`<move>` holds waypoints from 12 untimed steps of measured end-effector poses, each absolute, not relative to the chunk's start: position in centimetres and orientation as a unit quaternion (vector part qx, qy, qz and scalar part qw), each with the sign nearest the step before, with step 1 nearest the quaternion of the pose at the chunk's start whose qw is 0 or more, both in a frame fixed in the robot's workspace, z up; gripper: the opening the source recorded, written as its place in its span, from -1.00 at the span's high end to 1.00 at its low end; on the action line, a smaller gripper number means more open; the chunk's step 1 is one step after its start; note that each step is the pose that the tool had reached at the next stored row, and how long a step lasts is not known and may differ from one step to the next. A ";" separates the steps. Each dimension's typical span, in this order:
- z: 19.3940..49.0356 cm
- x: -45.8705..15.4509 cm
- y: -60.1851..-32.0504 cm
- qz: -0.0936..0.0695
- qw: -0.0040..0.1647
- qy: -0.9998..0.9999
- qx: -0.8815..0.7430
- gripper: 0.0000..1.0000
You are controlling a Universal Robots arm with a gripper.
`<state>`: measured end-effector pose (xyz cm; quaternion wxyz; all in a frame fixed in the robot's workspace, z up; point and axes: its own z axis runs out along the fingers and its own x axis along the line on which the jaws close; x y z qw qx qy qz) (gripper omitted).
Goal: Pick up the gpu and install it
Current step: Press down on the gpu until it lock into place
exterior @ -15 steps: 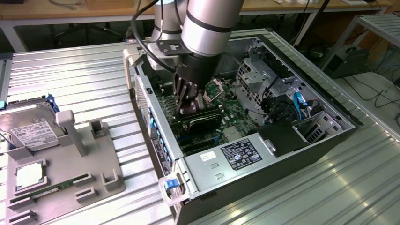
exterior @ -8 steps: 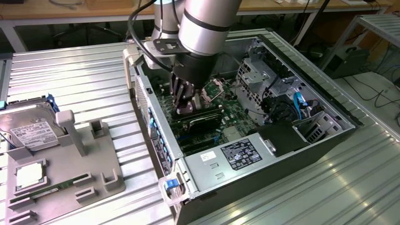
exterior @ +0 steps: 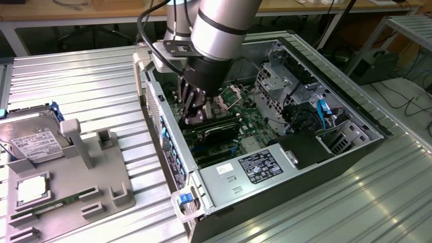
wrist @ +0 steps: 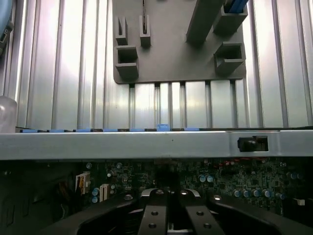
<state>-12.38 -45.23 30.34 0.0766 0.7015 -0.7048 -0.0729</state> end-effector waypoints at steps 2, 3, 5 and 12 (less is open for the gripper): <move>30.3 -12.6 -45.2 -0.072 0.077 -0.705 0.701 0.79; 30.3 -12.7 -45.2 -0.072 0.077 -0.705 0.701 0.79; 30.3 -12.8 -45.1 -0.072 0.078 -0.705 0.701 0.79; 30.2 -13.0 -45.1 -0.078 0.084 -0.704 0.701 0.79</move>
